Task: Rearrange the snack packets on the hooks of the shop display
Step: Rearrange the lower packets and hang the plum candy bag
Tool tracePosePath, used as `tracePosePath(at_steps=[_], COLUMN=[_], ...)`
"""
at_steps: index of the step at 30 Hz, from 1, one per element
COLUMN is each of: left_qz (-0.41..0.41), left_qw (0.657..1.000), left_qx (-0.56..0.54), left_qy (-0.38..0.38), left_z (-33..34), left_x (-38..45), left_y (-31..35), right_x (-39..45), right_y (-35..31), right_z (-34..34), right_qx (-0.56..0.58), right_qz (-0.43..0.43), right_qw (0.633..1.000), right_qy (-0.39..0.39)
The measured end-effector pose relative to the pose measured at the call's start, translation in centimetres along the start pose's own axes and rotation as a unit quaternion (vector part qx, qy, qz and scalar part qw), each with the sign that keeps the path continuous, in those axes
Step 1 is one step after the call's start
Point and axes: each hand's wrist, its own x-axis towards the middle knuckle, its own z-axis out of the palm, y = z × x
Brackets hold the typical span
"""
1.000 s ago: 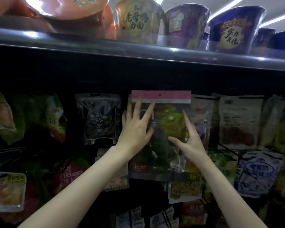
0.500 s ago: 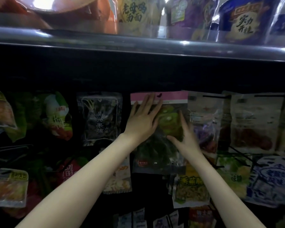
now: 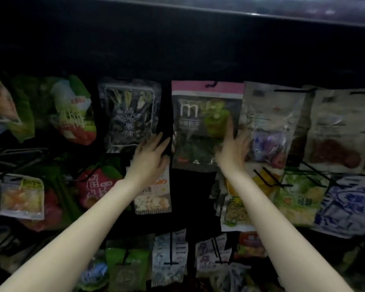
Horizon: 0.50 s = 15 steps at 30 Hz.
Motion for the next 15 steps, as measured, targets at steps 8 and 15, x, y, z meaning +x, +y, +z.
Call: tracePosePath(at_steps=[8,15], left_qz=[-0.114,-0.106], left_qw=[0.977,0.985], left_qx=[-0.137,-0.081], left_qy=[0.114,0.108], left_z=[1.1,1.6], left_x=[-7.7,-10.4], left_y=[-4.2,-3.8], right_x=[-7.9,-9.3], right_y=[-0.3,-3.1], right_z=[6.1,8.2], right_qx=[0.056,0.173], right_qz=[-0.168,-0.19], right_qw=[0.984,0.964], right_qy=[-0.019,-0.064])
